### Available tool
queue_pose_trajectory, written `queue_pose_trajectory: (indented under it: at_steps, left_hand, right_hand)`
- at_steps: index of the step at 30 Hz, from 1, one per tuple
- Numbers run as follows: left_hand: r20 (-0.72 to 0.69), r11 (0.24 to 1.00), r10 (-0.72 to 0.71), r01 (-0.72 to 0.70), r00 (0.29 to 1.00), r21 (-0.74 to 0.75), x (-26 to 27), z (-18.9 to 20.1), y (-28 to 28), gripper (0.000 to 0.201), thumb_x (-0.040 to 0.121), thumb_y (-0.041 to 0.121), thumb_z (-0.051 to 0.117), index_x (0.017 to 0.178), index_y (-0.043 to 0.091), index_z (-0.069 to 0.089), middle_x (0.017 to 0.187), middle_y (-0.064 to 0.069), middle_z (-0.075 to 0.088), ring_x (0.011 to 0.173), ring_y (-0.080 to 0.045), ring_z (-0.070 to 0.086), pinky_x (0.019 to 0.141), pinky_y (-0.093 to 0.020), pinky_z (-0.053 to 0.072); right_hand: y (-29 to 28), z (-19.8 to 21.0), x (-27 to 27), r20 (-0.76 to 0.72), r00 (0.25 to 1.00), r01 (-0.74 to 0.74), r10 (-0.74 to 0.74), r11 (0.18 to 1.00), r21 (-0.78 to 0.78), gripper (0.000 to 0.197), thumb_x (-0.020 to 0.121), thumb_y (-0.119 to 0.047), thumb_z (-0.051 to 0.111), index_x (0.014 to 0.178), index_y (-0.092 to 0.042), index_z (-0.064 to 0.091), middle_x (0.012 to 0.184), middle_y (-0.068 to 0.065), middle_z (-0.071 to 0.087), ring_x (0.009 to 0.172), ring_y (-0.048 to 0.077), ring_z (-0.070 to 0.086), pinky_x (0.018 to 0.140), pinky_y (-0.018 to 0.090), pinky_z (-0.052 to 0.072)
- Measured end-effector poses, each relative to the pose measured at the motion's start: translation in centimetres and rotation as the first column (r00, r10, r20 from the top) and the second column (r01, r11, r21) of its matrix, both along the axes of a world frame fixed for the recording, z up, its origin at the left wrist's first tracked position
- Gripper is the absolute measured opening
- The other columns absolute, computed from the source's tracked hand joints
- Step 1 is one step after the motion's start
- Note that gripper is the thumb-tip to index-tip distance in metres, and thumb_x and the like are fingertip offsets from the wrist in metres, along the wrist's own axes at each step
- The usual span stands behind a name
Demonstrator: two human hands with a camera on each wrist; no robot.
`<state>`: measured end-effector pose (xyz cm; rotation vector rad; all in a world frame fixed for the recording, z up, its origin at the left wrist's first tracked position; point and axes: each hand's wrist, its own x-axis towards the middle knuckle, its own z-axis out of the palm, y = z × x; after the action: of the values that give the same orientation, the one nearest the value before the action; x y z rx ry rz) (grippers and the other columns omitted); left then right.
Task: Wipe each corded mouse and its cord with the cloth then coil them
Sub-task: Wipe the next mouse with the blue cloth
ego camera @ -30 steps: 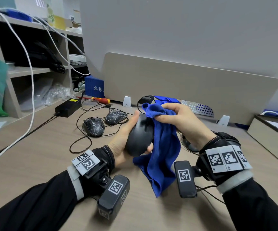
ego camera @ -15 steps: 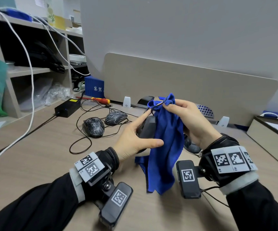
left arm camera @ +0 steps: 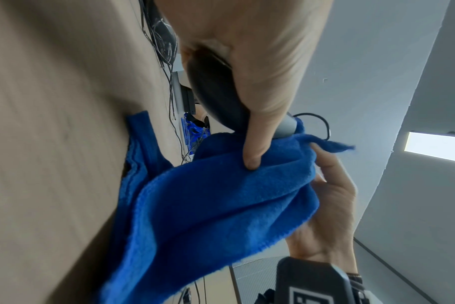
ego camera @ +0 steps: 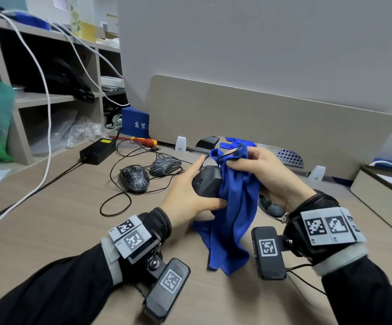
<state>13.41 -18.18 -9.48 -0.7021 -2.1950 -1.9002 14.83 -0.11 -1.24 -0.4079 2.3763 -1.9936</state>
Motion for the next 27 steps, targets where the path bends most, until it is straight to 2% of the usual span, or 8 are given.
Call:
queue_pose_trajectory:
  at_steps: [4, 8, 11, 13, 17, 22, 24, 27]
  left_hand:
    - [-0.01, 0.998, -0.054, 0.054, 0.998, -0.012, 0.1, 0.0, 0.2, 0.101, 0.056, 0.03, 0.091, 0.146, 0.034, 0.044, 0.124, 0.013, 0.066, 0.116, -0.008, 0.062, 0.101, -0.035, 0.051]
    - [-0.037, 0.996, -0.078, 0.077, 0.996, -0.046, 0.2, -0.1, 0.1, 0.092, 0.063, 0.002, 0.086, 0.136, 0.041, 0.048, 0.12, 0.02, 0.067, 0.113, 0.001, 0.06, 0.093, -0.018, 0.049]
    - [-0.021, 0.995, -0.069, 0.068, 0.997, -0.07, 0.4, -0.3, 0.0, 0.094, 0.059, 0.0, 0.084, 0.13, 0.047, 0.043, 0.115, 0.039, 0.062, 0.115, 0.012, 0.055, 0.096, -0.013, 0.043]
    - [0.022, 0.998, -0.058, 0.058, 0.998, -0.039, 0.2, -0.7, 0.0, 0.097, 0.055, 0.013, 0.084, 0.14, 0.039, 0.044, 0.12, 0.027, 0.066, 0.12, -0.001, 0.059, 0.098, -0.025, 0.049]
    - [0.035, 0.996, -0.087, 0.088, 0.996, -0.019, 0.1, -0.7, 0.3, 0.088, 0.068, -0.007, 0.08, 0.144, 0.024, 0.048, 0.118, -0.006, 0.069, 0.113, -0.03, 0.063, 0.091, -0.045, 0.057]
    - [0.05, 0.997, -0.075, 0.075, 0.996, -0.011, -0.3, -0.8, 0.2, 0.082, 0.066, -0.003, 0.079, 0.14, 0.02, 0.052, 0.113, -0.007, 0.07, 0.102, -0.023, 0.066, 0.087, -0.044, 0.058]
    - [0.038, 0.997, -0.078, 0.079, 0.996, -0.013, -0.2, -0.5, 0.1, 0.071, 0.067, -0.006, 0.078, 0.131, 0.016, 0.058, 0.11, -0.009, 0.071, 0.095, -0.016, 0.064, 0.083, -0.037, 0.057]
    - [0.046, 0.997, -0.069, 0.071, 0.997, -0.031, 0.1, 0.0, 0.0, 0.046, 0.065, -0.003, 0.076, 0.108, 0.008, 0.065, 0.097, -0.016, 0.07, 0.079, -0.012, 0.062, 0.07, -0.03, 0.054]
  right_hand:
    - [0.0, -0.4, 0.1, -0.039, 0.999, -0.022, 0.026, 0.994, 0.103, 0.013, 0.089, -0.006, 0.07, 0.102, -0.004, 0.072, 0.097, 0.011, 0.076, 0.089, 0.018, 0.072, 0.079, 0.028, 0.056]
    - [-1.0, -1.1, 0.0, -0.09, 0.995, -0.019, 0.039, 0.977, 0.212, 0.007, 0.089, -0.013, 0.073, 0.096, -0.013, 0.075, 0.095, 0.003, 0.077, 0.088, 0.009, 0.07, 0.083, 0.025, 0.055]
    - [-1.7, -2.3, -0.1, -0.085, 0.994, -0.046, 0.07, 0.966, 0.255, 0.014, 0.092, -0.021, 0.072, 0.093, -0.008, 0.075, 0.093, 0.009, 0.074, 0.088, 0.011, 0.066, 0.089, 0.039, 0.053]
    - [-1.4, -2.6, -0.4, -0.104, 0.994, -0.006, 0.034, 0.967, 0.253, 0.017, 0.094, -0.021, 0.07, 0.089, -0.005, 0.073, 0.086, 0.008, 0.073, 0.083, 0.012, 0.065, 0.084, 0.04, 0.052]
    - [-0.7, -2.2, -0.5, -0.147, 0.988, 0.077, -0.041, 0.966, 0.248, 0.027, 0.095, -0.026, 0.067, 0.07, -0.016, 0.065, 0.069, 0.001, 0.064, 0.07, 0.014, 0.059, 0.07, 0.035, 0.047]
    - [-1.5, -2.3, -0.6, -0.319, 0.947, 0.136, -0.041, 0.95, 0.282, 0.034, 0.091, -0.025, 0.07, 0.076, 0.004, 0.062, 0.075, 0.026, 0.059, 0.067, 0.02, 0.052, 0.064, 0.043, 0.047]
    - [-1.8, -2.5, -0.8, -0.36, 0.93, 0.173, -0.072, 0.95, 0.259, 0.031, 0.091, -0.024, 0.07, 0.074, 0.001, 0.065, 0.076, 0.024, 0.062, 0.066, 0.025, 0.054, 0.065, 0.043, 0.049]
    - [-2.2, -3.0, -1.0, -0.339, 0.923, 0.248, -0.183, 0.956, 0.158, 0.032, 0.092, -0.019, 0.07, 0.062, -0.008, 0.063, 0.06, 0.008, 0.057, 0.061, 0.012, 0.05, 0.059, 0.03, 0.042]
